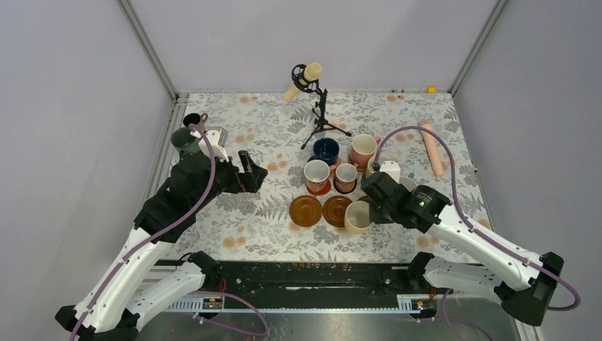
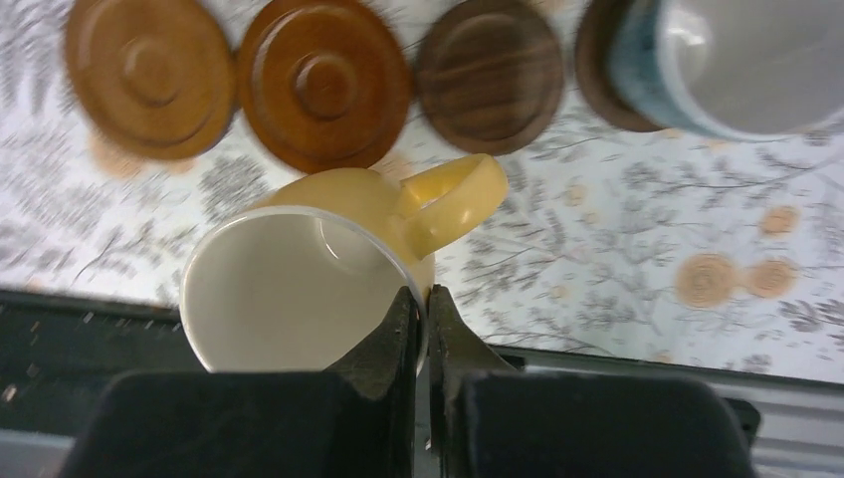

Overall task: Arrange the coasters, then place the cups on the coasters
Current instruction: Place the cup on the coaster.

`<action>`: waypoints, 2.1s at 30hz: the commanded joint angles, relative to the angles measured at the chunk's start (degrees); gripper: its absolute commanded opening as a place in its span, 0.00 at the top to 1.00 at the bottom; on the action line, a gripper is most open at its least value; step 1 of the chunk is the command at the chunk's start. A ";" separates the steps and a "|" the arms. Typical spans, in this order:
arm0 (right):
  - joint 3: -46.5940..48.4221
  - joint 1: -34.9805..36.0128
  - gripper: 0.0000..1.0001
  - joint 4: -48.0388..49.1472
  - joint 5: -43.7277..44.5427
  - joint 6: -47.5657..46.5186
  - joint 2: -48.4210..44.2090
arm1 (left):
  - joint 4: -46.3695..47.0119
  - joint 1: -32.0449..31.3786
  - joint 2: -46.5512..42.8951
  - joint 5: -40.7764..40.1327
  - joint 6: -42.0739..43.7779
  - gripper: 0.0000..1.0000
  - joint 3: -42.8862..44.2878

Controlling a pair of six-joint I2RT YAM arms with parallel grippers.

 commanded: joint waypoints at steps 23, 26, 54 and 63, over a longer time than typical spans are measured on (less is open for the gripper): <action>-4.99 -23.18 1.00 16.65 -6.08 -17.95 4.30 | 1.41 -0.07 -1.43 -11.33 7.88 0.01 -3.12; -5.71 -23.87 1.00 18.03 -6.51 -18.50 4.66 | 1.65 -0.14 -1.49 -11.25 7.61 0.01 -3.41; -5.63 -28.12 1.00 21.87 -10.71 -23.39 8.05 | 2.22 -0.11 -1.20 -11.31 7.39 0.01 -4.34; -5.00 -28.34 1.00 21.68 -8.58 -25.26 7.53 | 2.40 -0.12 -0.93 -11.33 7.30 0.01 -4.37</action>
